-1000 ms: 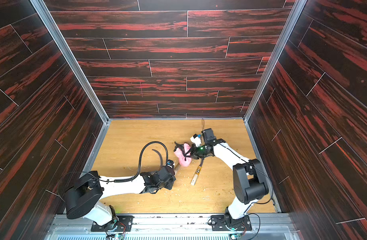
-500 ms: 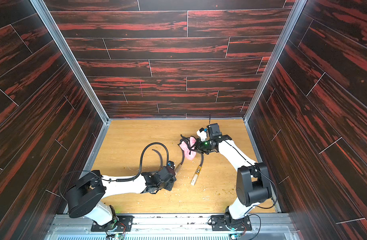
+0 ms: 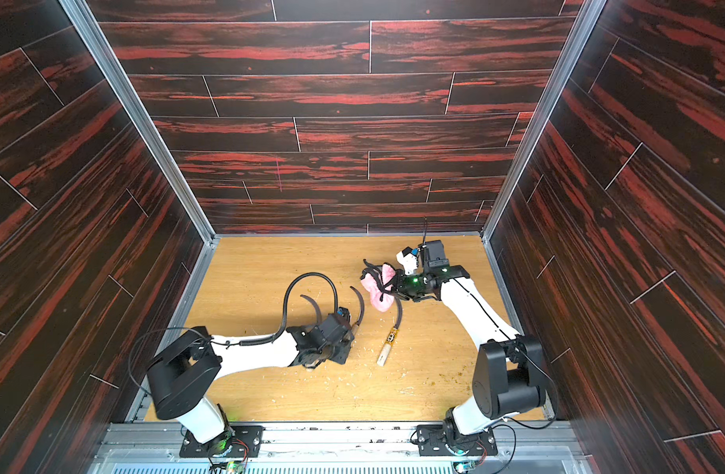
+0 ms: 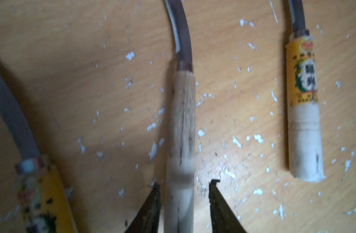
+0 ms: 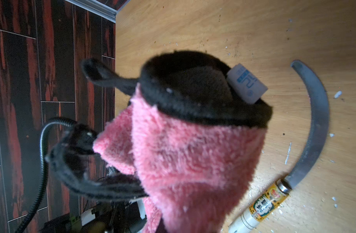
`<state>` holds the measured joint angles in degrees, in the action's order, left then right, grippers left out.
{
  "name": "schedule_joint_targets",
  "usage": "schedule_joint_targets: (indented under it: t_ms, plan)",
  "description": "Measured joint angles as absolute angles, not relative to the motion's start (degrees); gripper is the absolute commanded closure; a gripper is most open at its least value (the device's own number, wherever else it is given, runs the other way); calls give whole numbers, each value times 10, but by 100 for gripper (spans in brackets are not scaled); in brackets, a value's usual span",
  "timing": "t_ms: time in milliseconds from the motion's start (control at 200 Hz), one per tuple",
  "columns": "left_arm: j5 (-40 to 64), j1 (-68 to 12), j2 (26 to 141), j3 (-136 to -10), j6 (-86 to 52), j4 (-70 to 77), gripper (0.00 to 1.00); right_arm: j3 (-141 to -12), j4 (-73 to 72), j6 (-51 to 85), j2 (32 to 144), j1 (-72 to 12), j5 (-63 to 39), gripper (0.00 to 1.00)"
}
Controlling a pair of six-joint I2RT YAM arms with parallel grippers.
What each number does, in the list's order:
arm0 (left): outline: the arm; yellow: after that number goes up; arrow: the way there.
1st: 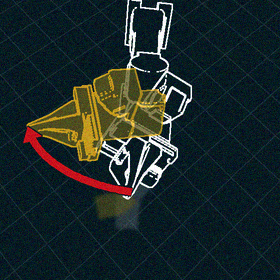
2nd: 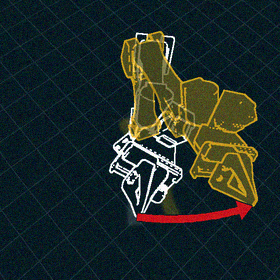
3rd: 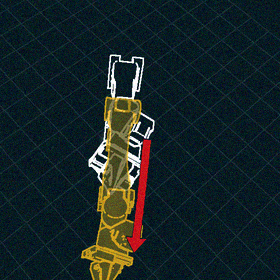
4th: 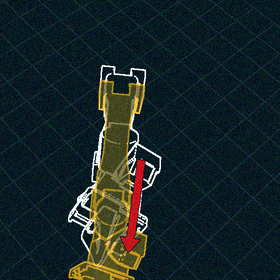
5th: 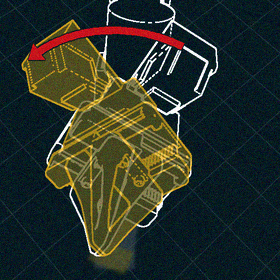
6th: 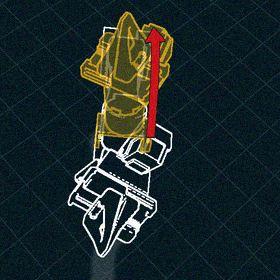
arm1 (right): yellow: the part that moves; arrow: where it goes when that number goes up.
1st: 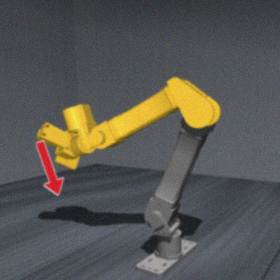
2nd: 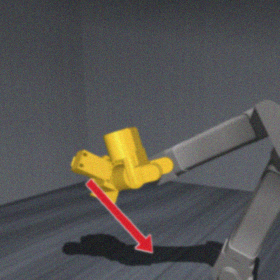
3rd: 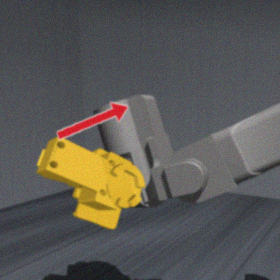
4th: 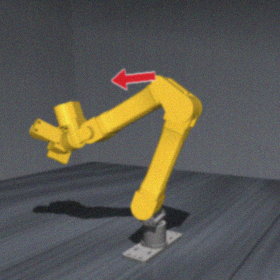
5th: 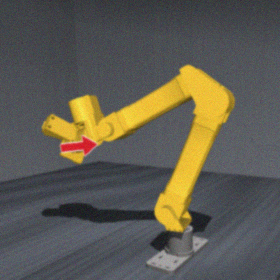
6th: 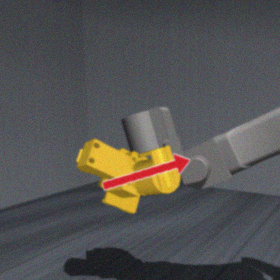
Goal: Wipe small sickles with rags
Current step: Adjust the small sickle at the center of the board.
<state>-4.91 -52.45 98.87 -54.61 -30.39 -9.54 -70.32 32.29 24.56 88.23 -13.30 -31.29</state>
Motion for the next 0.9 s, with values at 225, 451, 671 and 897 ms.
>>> schedule_joint_targets:
  t_ms: [225, 451, 671, 897]
  plan:
    - [-25, -501, 1038, -575, -289, -100, 63, -703, 331, 237, 876, -127, -315, 100]
    - [-15, -498, 1043, -583, -283, -100, 63, -703, 332, 233, 876, -122, -318, 100]
    - [-12, -496, 1046, -586, -278, -101, 68, -703, 332, 231, 876, -122, -321, 100]
    - [-1, -493, 1053, -594, -270, -101, 88, -698, 336, 221, 877, -122, -317, 100]
